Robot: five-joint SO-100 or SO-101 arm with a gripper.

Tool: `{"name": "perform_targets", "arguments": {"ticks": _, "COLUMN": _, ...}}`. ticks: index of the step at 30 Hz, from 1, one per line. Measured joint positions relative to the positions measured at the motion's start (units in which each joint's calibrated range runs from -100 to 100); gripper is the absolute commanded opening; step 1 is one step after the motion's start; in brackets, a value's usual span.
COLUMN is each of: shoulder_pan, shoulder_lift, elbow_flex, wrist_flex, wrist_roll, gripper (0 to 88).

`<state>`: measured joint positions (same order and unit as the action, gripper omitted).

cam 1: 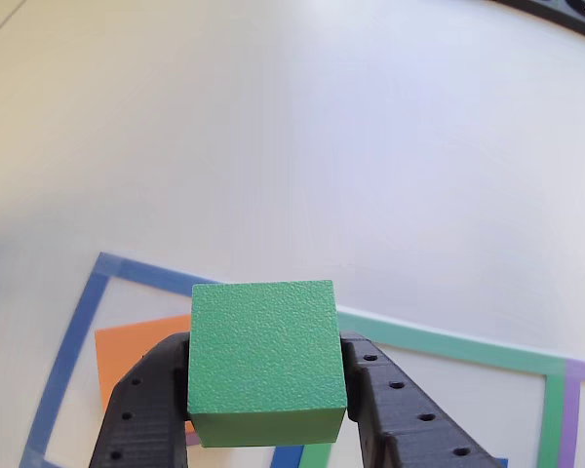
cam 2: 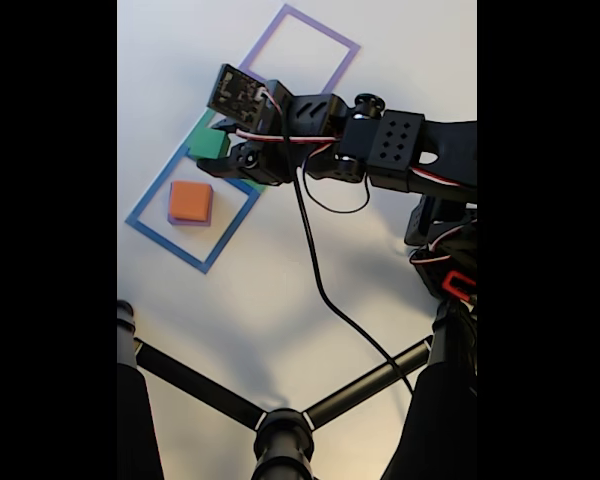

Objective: Tower of hanoi

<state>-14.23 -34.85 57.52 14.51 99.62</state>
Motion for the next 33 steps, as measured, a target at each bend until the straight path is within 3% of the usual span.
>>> {"name": "perform_targets", "arguments": {"ticks": 13, "shoulder_pan": -1.40, "shoulder_lift": 10.93, "elbow_flex": 9.03, "wrist_flex": -24.88, "wrist_roll": 0.00, "gripper": 6.0}}
{"name": "perform_targets", "arguments": {"ticks": 33, "shoulder_pan": -3.20, "shoulder_lift": 21.02, "elbow_flex": 12.98, "wrist_flex": -37.72, "wrist_roll": 0.00, "gripper": 6.2}}
